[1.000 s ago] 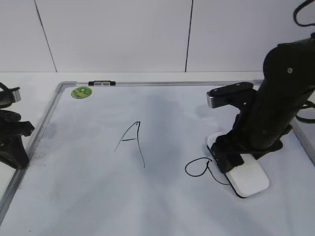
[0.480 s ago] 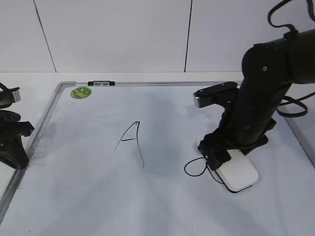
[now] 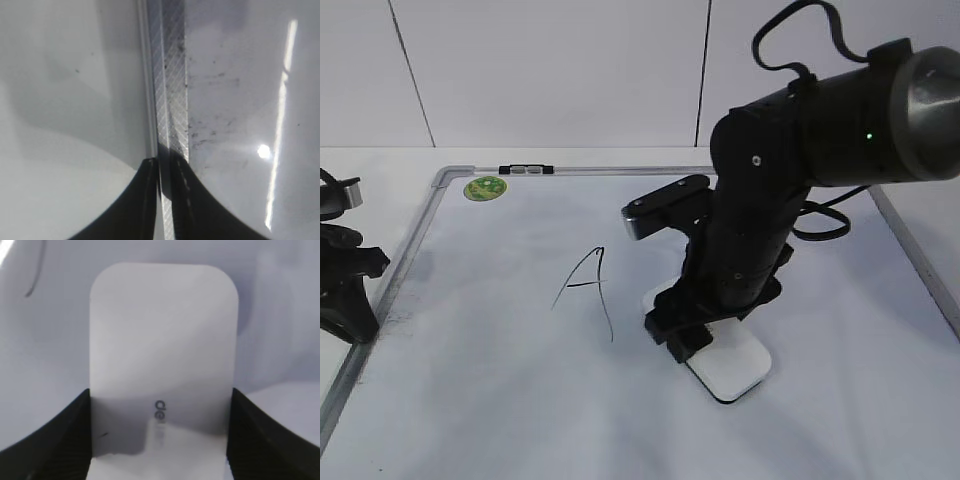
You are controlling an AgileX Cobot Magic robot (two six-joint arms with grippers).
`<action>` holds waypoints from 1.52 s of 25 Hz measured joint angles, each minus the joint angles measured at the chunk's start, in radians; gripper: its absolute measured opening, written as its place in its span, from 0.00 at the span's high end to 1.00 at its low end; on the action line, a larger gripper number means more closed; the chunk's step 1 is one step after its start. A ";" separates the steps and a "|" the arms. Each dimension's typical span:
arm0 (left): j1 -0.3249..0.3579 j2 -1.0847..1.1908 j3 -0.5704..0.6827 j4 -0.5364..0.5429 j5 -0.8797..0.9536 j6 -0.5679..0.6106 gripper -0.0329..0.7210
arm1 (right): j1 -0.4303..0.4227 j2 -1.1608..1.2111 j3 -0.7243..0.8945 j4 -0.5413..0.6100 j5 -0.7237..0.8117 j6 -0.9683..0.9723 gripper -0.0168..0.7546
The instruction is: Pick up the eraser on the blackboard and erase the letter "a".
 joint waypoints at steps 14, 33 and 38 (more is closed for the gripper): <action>0.000 0.000 0.000 0.000 -0.002 0.000 0.88 | 0.032 0.002 -0.001 0.006 0.011 -0.002 0.26; -0.001 0.000 0.000 -0.004 -0.004 0.000 0.88 | -0.226 0.002 -0.004 -0.099 0.060 0.117 0.26; -0.001 0.000 0.000 -0.006 -0.004 0.000 0.88 | -0.245 -0.003 -0.004 -0.121 0.066 0.136 0.26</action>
